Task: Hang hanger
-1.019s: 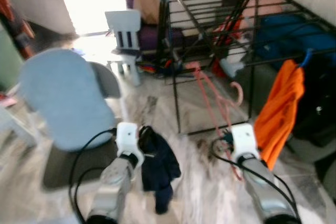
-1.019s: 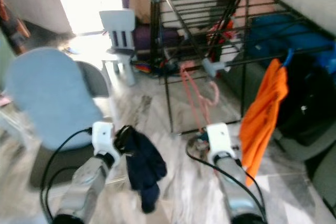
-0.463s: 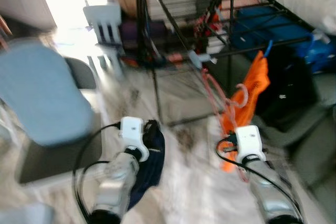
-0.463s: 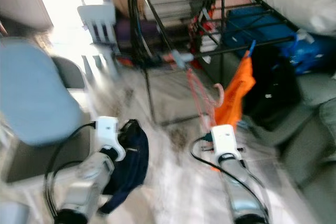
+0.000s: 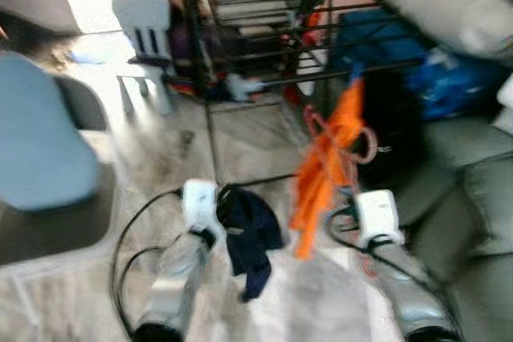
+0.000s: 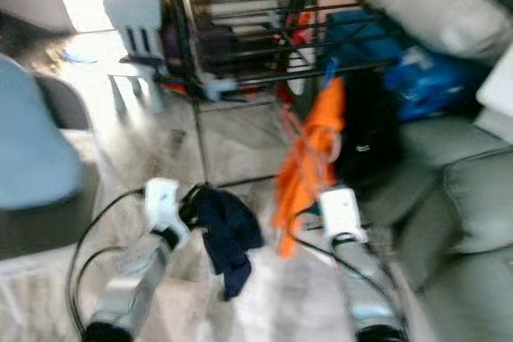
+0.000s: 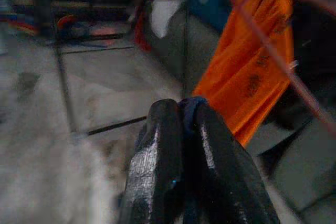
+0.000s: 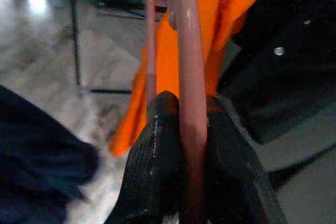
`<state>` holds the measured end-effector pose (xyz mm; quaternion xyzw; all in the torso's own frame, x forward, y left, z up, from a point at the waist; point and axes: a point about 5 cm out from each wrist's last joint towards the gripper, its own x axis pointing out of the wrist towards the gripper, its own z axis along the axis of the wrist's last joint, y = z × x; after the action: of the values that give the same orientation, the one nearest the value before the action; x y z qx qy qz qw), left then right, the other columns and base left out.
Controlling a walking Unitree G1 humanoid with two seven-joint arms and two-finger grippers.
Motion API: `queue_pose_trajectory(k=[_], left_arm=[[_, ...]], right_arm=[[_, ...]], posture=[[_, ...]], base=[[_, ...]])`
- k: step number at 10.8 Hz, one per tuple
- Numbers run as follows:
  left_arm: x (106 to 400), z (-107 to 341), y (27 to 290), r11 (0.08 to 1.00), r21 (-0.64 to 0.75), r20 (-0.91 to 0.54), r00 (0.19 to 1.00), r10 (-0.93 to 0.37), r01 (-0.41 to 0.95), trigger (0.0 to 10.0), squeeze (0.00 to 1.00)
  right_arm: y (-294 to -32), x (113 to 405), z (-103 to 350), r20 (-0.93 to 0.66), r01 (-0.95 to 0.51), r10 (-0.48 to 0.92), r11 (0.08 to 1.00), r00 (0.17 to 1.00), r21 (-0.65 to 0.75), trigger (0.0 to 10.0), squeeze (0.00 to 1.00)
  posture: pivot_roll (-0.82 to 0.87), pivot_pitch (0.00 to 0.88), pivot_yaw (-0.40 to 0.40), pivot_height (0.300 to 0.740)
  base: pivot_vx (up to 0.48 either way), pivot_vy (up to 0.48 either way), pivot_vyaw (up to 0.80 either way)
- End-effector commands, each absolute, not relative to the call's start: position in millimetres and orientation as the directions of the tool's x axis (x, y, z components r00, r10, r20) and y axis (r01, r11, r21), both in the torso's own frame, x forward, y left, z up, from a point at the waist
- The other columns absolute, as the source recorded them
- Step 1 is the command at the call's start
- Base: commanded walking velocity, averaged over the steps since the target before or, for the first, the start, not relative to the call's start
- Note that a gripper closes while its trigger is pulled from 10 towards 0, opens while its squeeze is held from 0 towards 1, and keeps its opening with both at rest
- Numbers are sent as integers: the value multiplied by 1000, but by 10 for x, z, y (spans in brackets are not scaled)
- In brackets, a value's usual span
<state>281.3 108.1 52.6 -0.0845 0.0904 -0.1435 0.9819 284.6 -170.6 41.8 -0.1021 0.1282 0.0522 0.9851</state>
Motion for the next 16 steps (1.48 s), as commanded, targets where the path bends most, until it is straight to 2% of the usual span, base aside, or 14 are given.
queue_pose_trajectory(k=[1,4,7,14,16], left_arm=[[2863,581,1086,959,-155,-140,955,-261,239,10000,0],[2709,457,1390,986,-115,-183,973,-139,119,10000,0],[2404,360,1661,1000,-19,-182,983,13,-16,10000,0],[2489,382,1553,999,-43,-202,979,-25,16,10000,0],[2507,382,1539,999,-47,-207,978,-36,27,10000,0]], right_arm=[[-1742,2867,458,-250,-126,76,973,965,-191,10000,0],[-1712,2872,500,-228,-140,103,979,968,-151,10000,0],[-1575,2841,552,-209,-244,223,966,952,-81,10000,0],[-1583,2837,515,-231,-230,209,971,950,-68,10000,0],[-1573,2842,509,-235,-228,207,971,950,-68,10000,0]], posture=[[-185,0,34,740],[-182,0,38,740],[-156,0,18,740],[-166,0,28,740],[-162,0,27,740]], base=[[0,0,0],[0,0,0],[0,0,0],[0,0,0],[-263,0,0]])
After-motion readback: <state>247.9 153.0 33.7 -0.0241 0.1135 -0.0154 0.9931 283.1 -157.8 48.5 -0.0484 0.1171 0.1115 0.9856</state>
